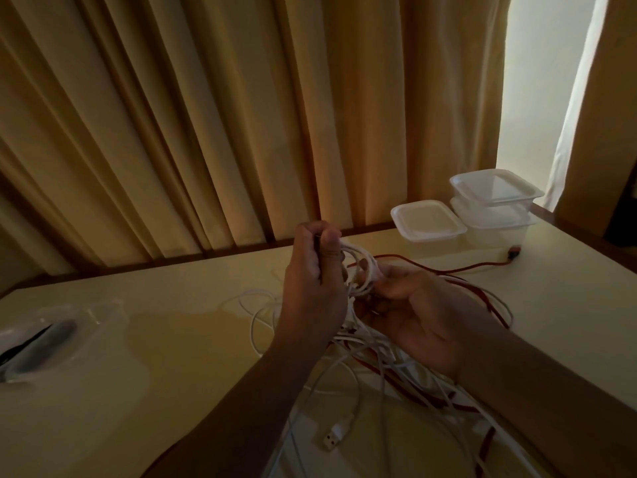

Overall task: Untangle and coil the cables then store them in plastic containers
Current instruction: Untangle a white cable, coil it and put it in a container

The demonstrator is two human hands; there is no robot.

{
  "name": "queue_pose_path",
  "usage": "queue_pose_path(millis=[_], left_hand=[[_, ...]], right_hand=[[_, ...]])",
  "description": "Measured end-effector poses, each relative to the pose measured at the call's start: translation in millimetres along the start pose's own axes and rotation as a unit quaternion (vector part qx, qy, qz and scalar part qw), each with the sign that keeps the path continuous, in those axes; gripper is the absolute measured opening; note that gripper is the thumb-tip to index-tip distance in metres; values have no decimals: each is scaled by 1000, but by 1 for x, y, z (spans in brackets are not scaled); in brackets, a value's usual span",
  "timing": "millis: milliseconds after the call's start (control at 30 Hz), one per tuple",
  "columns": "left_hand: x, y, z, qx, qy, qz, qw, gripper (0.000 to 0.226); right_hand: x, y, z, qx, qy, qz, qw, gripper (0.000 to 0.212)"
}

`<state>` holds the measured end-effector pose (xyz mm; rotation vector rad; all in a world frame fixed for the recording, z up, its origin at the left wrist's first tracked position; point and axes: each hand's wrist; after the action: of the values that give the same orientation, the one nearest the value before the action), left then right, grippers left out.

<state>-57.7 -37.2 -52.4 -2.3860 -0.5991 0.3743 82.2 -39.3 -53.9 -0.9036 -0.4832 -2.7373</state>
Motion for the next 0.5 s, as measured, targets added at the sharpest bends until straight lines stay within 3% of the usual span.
queue_pose_path(millis=[133,233,300,400,500], left_hand=[[-1,1,2,4,-36,-9,999,27],[-4,-1,4,10,-55,-24,998,28],[-5,-1,5,12,-64,-16,998,26],[-6,0,3,29,-62,-10,998,23],[-6,1,-2,9,-22,-24,999,19]], right_hand=[[1,2,4,1,-17,8,1000,40],[2,7,11,-24,-28,26,999,35],[4,11,14,-89,70,15,993,29],[6,16,9,-235,312,-64,918,20],[5,16,8,-328,402,-110,847,11]])
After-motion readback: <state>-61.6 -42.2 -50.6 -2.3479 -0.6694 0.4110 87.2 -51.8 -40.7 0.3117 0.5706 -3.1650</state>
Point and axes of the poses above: each hand's wrist, its own y-axis away from the middle knuckle, its own x-axis out of the palm, z = x × y, and after that the axes turned 10 degrees about -z, right-handed
